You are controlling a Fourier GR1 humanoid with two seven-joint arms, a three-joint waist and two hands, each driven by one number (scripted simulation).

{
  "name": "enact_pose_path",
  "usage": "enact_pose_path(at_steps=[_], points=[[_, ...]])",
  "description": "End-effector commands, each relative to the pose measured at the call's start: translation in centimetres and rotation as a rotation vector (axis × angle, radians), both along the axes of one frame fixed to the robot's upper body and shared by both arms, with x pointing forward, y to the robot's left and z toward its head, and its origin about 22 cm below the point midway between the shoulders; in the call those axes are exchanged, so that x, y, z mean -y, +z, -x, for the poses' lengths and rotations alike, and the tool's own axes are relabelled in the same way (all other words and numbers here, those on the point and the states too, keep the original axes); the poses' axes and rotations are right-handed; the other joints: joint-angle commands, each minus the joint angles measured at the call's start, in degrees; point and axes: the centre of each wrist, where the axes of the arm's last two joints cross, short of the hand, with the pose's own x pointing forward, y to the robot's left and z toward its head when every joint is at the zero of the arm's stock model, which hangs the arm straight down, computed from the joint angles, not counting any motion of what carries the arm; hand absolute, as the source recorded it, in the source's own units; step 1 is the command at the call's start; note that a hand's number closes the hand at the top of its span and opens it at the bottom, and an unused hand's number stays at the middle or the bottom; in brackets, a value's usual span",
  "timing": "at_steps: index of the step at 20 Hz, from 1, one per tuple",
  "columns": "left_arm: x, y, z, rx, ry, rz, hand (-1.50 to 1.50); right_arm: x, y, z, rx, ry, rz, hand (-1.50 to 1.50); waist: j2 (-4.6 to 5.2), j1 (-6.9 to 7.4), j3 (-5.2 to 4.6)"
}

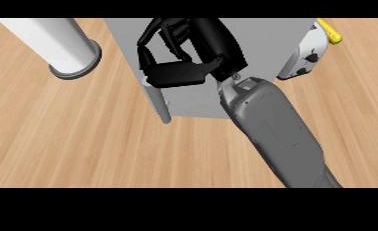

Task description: Pick up the bottled water, place it into the cabinet and close the cabinet

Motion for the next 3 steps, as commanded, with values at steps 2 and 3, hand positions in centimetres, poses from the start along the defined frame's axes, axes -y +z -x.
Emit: enact_pose_path(at_steps=[2,3], points=[[-0.26,0.18,-0.35,0.001,0.011,-0.005,1.5,2.25,-2.29,-4.01,-0.124,-0.175,0.057,1.5,3.84,0.7,-0.47],[0.21,0.52,-0.19,-0.005,-0.009,-0.009,1.5,3.16,-2.59,-4.1,-0.109,-0.188,0.057,1.5,3.75,0.64,-0.41]])
